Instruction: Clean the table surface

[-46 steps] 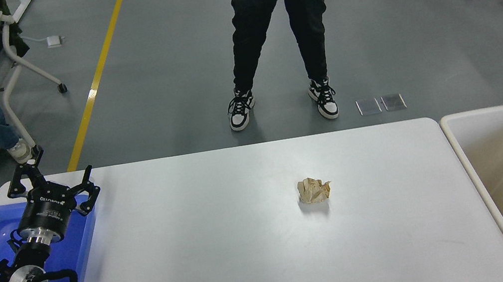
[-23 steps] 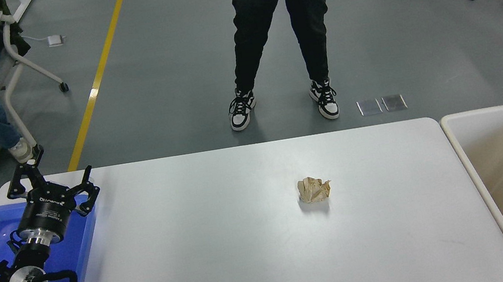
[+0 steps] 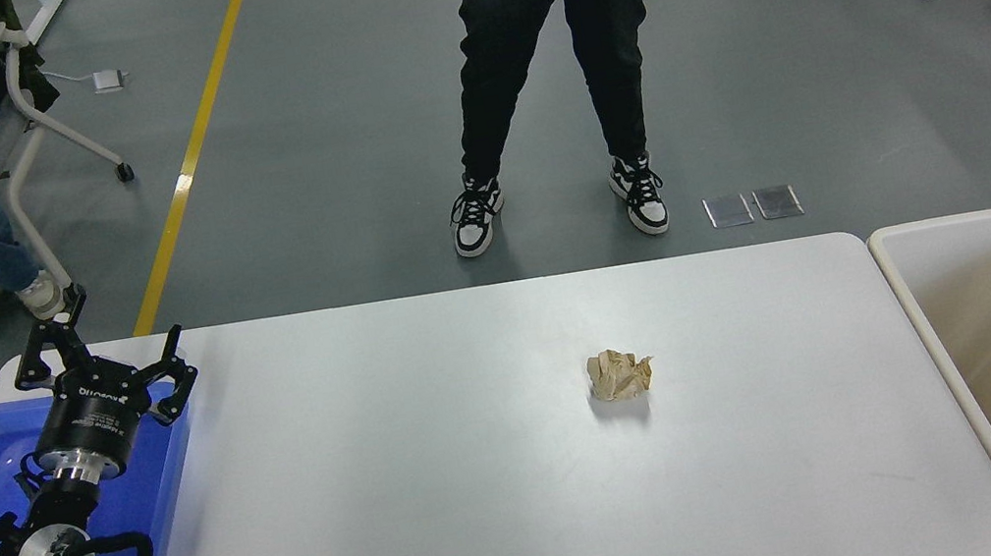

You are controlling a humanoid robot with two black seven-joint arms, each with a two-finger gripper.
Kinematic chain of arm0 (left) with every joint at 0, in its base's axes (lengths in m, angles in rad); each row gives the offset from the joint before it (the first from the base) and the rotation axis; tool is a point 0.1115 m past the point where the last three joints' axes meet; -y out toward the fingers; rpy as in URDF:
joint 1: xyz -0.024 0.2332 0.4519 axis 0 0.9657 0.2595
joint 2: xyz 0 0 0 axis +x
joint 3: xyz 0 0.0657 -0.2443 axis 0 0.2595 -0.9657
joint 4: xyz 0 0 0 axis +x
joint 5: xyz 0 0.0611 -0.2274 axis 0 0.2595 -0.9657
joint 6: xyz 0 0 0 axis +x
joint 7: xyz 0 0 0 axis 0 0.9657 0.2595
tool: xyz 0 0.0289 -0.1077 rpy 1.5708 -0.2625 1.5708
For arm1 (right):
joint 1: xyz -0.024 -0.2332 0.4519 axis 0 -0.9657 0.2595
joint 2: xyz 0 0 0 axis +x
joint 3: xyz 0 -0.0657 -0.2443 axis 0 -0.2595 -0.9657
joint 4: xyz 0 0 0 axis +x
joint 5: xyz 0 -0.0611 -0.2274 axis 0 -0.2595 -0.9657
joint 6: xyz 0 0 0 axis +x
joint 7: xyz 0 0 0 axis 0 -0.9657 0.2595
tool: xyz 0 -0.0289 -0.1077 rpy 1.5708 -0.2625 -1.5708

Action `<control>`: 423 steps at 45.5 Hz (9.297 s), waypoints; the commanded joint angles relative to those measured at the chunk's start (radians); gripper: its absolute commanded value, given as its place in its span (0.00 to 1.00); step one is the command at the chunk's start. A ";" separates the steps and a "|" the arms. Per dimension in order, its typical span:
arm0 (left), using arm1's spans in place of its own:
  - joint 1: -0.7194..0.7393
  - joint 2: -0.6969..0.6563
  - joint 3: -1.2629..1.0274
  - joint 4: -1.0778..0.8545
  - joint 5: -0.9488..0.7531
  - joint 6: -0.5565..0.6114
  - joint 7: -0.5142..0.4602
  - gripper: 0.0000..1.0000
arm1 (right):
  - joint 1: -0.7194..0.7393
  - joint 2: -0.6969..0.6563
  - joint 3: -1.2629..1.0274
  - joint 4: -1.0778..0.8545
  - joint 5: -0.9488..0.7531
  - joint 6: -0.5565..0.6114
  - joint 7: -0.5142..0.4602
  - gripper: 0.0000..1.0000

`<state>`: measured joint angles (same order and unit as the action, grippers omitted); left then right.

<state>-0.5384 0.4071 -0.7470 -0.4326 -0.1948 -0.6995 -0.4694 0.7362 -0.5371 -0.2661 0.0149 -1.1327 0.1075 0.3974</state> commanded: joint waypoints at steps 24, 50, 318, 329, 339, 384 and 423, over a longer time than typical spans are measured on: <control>0.000 -0.001 0.000 0.000 0.000 0.002 0.000 1.00 | -0.026 0.025 -0.208 -0.064 0.203 -0.048 0.003 1.00; 0.000 -0.001 0.000 0.000 0.000 0.003 0.000 1.00 | -0.017 0.017 -0.196 -0.095 0.335 -0.081 0.003 1.00; 0.000 -0.001 0.000 0.000 0.000 0.000 0.000 1.00 | 0.181 0.537 -0.314 0.436 0.001 -0.666 -0.117 0.98; 0.000 -0.001 0.000 0.000 0.000 0.000 0.000 1.00 | 0.152 0.537 -0.325 0.439 -0.001 -0.669 -0.117 0.98; 0.000 0.001 0.000 0.000 0.000 0.000 0.000 1.00 | 0.152 0.537 -0.326 0.435 -0.004 -0.669 -0.117 0.90; 0.000 -0.001 0.000 0.000 0.000 0.000 0.000 1.00 | 0.160 0.537 -0.323 0.424 0.096 -0.620 -0.025 0.00; 0.000 -0.001 0.000 0.000 0.000 0.000 0.000 1.00 | 0.566 0.182 -0.243 1.153 0.284 -0.600 0.003 0.00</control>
<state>-0.5384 0.4074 -0.7471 -0.4326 -0.1949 -0.6995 -0.4694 1.1573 -0.1550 -0.5113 0.8923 -0.8758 -0.5082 0.4007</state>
